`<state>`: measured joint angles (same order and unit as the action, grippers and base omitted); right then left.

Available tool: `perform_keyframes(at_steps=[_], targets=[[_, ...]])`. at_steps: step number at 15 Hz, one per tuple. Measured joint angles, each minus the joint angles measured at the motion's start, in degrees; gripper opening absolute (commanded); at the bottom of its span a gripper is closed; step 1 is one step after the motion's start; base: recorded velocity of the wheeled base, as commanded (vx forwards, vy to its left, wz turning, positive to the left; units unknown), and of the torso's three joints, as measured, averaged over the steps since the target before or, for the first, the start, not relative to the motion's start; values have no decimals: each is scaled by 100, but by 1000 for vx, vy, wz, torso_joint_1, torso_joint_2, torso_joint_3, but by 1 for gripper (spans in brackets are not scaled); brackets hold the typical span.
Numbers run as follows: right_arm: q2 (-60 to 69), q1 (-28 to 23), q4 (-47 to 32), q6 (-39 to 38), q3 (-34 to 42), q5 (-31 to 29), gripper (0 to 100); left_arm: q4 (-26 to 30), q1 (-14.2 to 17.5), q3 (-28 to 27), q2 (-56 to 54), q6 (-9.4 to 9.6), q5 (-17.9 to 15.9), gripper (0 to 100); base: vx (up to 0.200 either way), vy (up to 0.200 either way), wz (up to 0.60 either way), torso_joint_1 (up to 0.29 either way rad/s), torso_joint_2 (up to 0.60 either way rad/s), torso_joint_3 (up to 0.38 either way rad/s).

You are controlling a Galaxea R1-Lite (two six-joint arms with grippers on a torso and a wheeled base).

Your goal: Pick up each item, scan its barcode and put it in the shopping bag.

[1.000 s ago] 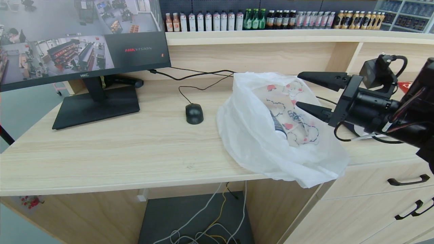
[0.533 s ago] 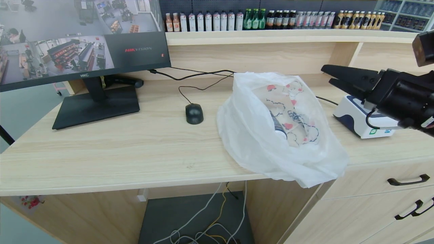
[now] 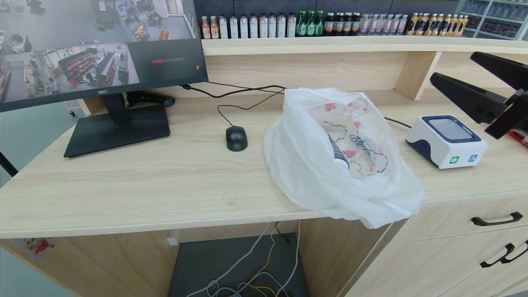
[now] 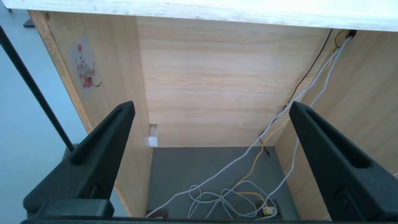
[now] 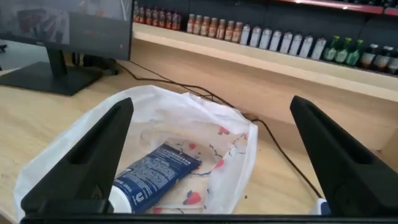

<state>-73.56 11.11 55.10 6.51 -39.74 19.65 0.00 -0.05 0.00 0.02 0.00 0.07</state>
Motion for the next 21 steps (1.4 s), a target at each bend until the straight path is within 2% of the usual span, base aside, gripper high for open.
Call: perform_keyframes(at_steps=[2,5,7,10,13,17,21], targets=[[311,7,98,107,455,-283,100,0,5,0,0,-13,0,100,0,0,0,0,0,0],[551,16,232,586,1012,-336,100,0,2,0,0,-7,0,100,0,0,0,0,0,0],[432,0,1051,755,1587,-340,100,0,2,0,0,-7,0,100,0,0,0,0,0,0],[-150,-130,2159,855,1808,-433,100,0,2,0,0,-10,0,100,0,0,0,0,0,0],[-329,-168,2189,906,1855,-925,100,0,2,0,0,-22,0,100,0,0,0,0,0,0],[-243,-22,2452,844,2297,-1501,100,0,-2,0,0,-16,0,100,0,0,0,0,0,0],[-133,90,2640,805,2914,-1523,100,0,0,0,0,-11,0,100,0,-150,0,1,1,4]])
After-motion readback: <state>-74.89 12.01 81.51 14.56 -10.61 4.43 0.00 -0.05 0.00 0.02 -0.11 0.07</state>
